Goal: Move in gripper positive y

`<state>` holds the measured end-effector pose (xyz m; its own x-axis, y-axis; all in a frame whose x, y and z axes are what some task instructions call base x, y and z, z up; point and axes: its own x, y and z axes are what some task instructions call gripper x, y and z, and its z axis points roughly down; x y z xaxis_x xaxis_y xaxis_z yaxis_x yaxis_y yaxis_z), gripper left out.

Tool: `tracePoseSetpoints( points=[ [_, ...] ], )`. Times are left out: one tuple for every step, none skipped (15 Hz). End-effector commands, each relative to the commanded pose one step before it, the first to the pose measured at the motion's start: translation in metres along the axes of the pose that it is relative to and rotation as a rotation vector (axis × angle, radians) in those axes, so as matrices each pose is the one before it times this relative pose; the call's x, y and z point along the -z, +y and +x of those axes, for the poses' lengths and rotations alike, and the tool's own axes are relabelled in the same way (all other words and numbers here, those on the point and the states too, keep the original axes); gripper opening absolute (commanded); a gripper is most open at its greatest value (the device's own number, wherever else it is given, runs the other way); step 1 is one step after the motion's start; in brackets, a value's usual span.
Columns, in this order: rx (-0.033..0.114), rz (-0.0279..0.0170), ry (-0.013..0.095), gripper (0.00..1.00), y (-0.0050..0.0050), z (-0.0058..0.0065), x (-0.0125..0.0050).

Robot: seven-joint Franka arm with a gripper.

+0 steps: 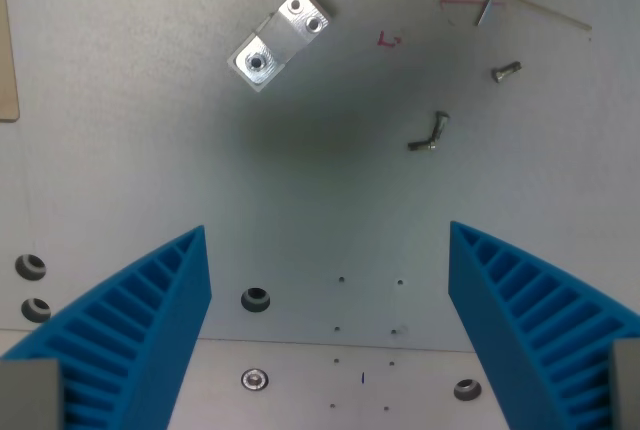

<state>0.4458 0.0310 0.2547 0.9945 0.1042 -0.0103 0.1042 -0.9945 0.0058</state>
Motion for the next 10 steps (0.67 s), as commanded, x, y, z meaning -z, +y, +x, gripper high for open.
tracePoseSetpoints(
  points=[
    [-0.0002,-0.00036,0.0053,1.00,0.00510,0.00032,0.00216],
    [0.0000,0.00000,0.0000,1.00,0.00500,0.00000,0.00000],
    [0.0000,0.00000,0.0000,1.00,0.00500,0.00000,0.00000],
    [0.0000,0.00000,0.0000,1.00,0.00500,0.00000,0.00000],
    [0.0000,0.00000,0.0000,1.00,0.00500,0.00000,0.00000],
    [0.0000,0.00000,0.0000,1.00,0.00500,0.00000,0.00000],
    [0.0000,0.00000,0.0000,1.00,0.00500,0.00000,0.00000],
    [0.0000,0.00000,0.0000,1.00,0.00500,0.00000,0.00000],
    [0.0000,0.00000,0.0000,1.00,0.00500,0.00000,0.00000],
    [0.0000,0.00000,0.0000,1.00,0.00500,0.00000,0.00000]
  ],
)
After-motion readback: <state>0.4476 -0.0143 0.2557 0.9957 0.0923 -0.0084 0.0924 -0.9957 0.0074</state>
